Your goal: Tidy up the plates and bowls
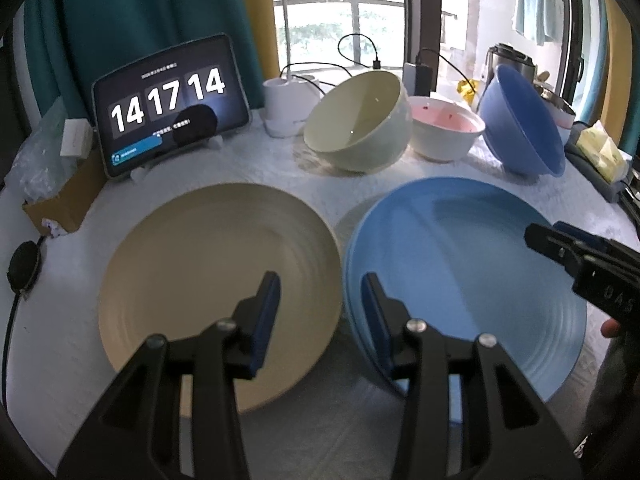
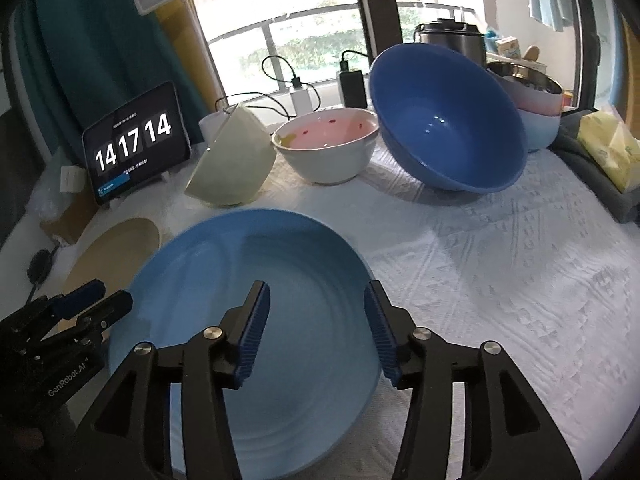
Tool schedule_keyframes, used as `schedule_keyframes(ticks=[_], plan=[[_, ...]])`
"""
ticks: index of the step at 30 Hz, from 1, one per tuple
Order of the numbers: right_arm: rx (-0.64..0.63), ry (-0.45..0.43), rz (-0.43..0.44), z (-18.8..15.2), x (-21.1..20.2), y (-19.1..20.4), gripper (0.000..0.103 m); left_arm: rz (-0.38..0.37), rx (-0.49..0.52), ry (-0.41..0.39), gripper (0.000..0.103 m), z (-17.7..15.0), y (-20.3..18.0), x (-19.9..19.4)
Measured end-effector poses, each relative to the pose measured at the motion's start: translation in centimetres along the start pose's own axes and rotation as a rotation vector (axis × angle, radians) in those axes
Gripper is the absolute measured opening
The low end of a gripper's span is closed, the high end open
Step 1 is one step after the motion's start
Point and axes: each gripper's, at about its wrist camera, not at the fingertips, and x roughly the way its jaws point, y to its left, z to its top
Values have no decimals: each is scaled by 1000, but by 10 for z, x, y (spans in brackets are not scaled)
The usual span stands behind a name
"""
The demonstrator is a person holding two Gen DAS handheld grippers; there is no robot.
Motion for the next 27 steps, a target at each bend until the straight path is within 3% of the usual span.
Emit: schedule_keyframes(ticks=[8, 12, 17, 19, 22, 27], plan=[[-19, -25, 7, -1, -12, 0, 52, -25, 19, 8, 44, -1, -11, 1], [-4, -64, -37, 1, -23, -10, 52, -36, 14, 24, 44, -1, -13, 7], [23, 104, -22, -8, 10, -18, 52, -58, 11, 65, 44, -5, -20, 13], [38, 116, 18, -13, 14, -19, 35, -38, 19, 67, 44, -6, -23, 13], [7, 96, -24, -12, 8, -18, 18, -34, 12, 75, 44, -5, -23, 13], [0, 103, -21, -15, -1, -25, 16, -37, 49, 55, 44, -5, -37, 4]])
